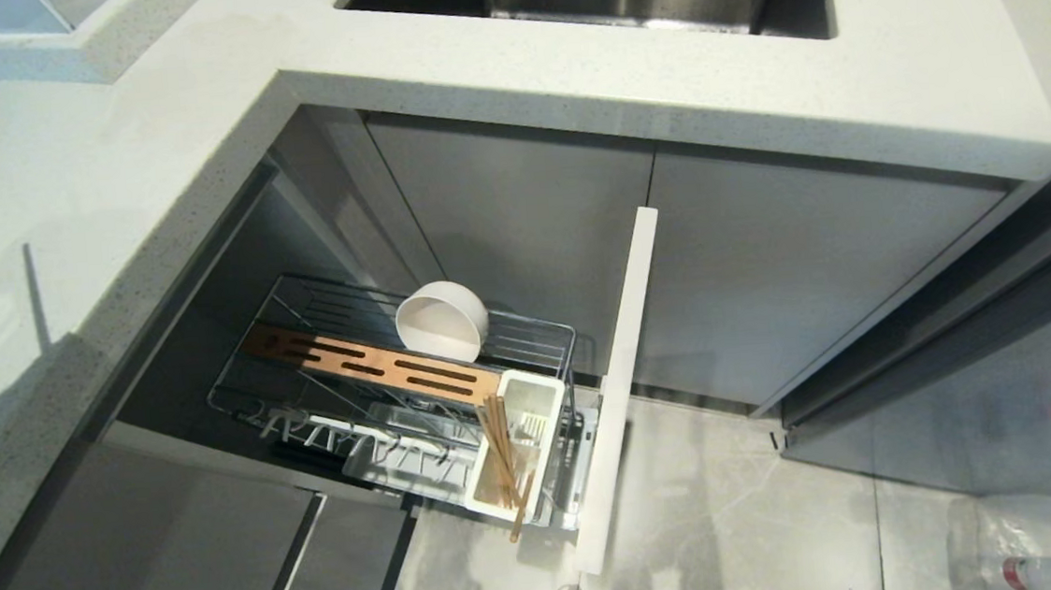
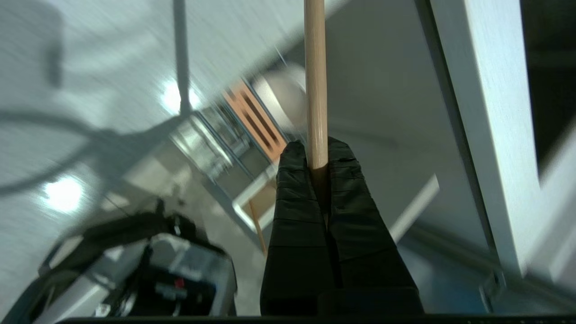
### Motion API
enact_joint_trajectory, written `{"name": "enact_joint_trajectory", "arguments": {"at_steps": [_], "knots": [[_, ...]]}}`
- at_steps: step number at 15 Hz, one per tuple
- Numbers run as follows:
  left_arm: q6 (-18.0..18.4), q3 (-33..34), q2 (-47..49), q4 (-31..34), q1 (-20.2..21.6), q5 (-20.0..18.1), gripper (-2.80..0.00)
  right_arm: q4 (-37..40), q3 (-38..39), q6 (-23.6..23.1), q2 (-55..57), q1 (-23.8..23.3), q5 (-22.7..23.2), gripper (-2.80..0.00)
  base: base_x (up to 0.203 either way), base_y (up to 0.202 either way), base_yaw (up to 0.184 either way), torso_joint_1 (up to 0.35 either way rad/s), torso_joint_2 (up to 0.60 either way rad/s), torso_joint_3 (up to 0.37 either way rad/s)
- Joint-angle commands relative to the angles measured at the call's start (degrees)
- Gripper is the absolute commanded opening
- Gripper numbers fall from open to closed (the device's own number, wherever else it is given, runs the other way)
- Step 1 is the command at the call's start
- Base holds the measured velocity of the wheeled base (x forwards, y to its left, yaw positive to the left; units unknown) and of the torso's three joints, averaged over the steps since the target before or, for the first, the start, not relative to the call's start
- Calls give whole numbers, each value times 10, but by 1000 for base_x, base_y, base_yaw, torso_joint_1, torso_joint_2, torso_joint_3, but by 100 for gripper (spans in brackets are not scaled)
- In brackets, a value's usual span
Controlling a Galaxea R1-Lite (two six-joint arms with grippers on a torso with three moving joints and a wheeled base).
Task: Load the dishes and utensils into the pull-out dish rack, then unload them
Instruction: Pick up the chopsticks and place it in the cupboard
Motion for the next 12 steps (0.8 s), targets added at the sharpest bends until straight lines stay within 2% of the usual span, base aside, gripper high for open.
{"name": "enact_joint_trajectory", "arguments": {"at_steps": [1,5,7,12], "knots": [[-3,4,-23,13,-65,-2,-280,0,1,0,0,0,0,-280,0,0,0,0,0,0],[-6,43,-27,57,-235,-2,-280,0,1,0,0,0,0,-280,0,0,0,0,0,0],[-10,84,-15,74,-300,-1,-280,0,1,0,0,0,0,-280,0,0,0,0,0,0],[-10,169,76,100,-382,-3,-280,1,1,0,0,0,0,-280,0,0,0,0,0,0]]}}
